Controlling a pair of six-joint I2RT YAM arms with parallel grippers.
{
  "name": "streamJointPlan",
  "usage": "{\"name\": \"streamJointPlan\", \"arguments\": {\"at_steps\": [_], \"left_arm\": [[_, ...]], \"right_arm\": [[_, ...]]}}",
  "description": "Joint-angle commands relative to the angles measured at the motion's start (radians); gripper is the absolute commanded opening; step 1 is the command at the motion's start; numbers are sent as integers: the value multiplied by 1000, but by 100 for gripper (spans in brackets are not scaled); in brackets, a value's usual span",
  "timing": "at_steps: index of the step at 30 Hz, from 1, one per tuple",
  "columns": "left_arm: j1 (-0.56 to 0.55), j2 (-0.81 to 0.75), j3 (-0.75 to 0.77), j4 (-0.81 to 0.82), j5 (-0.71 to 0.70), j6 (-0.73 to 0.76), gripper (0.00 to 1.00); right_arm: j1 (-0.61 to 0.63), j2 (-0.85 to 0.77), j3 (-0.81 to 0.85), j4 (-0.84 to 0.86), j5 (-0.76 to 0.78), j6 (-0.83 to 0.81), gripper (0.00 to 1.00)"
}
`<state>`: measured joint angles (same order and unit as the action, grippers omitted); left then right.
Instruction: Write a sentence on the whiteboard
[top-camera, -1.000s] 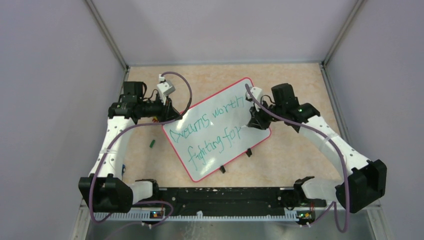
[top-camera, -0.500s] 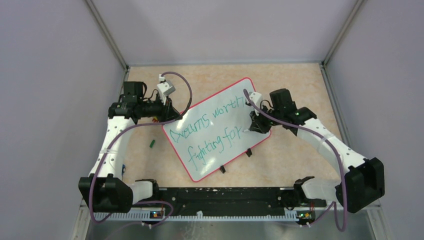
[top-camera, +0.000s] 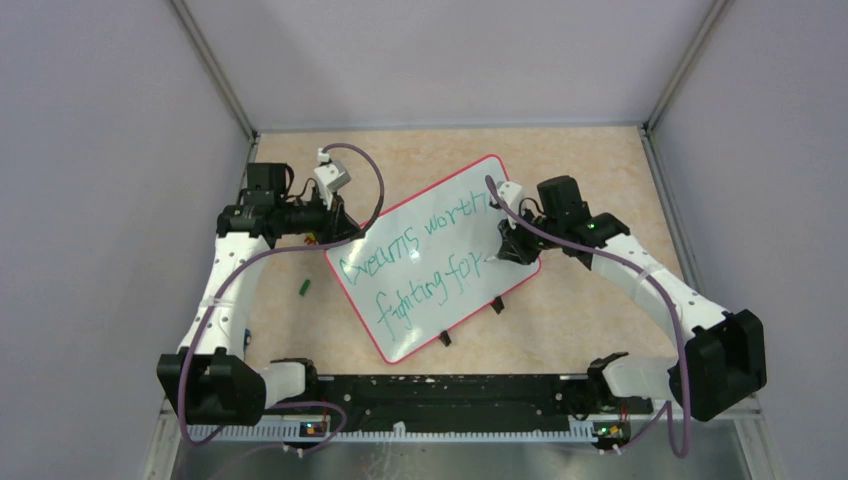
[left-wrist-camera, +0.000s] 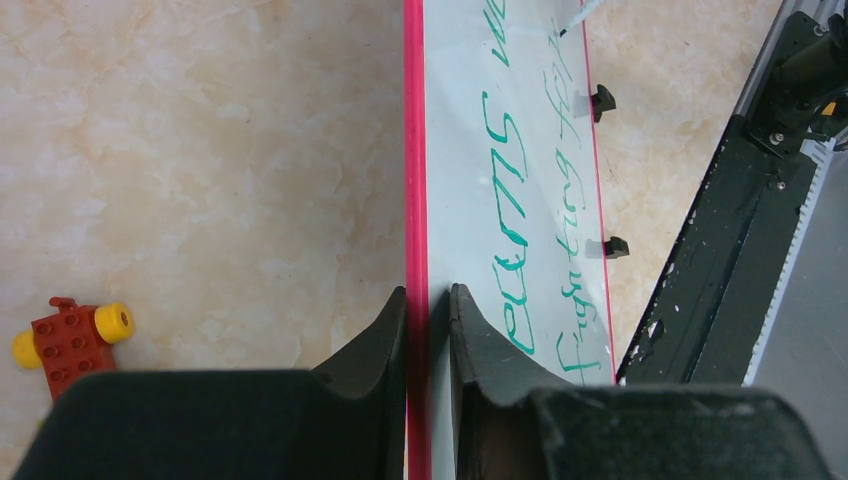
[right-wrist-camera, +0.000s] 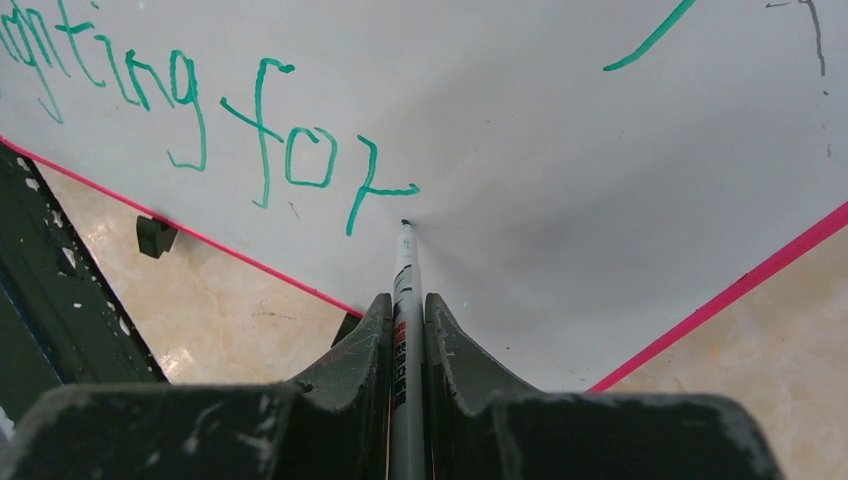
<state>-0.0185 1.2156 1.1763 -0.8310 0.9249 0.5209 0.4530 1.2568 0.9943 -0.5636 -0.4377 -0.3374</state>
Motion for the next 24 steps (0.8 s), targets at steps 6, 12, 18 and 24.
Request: {"name": "streamJointPlan", "arguments": {"at_steps": [6,12,18,24], "left_arm": [[-23,-4,-16,-4,-3,17,0],[-23,0,-14,-4,-7,13,0],[-24,11,-6,0,-1,10,0],[-23,13,14,-2,12,-11,17]], "right_arm": [[-10,19,14,17,28,-18,0],[-7,21,30,-27,0,-38,0],[-8,13,40,-34,1,-41,0],[-7,-7,107,-53,-88,-23,0]]}}
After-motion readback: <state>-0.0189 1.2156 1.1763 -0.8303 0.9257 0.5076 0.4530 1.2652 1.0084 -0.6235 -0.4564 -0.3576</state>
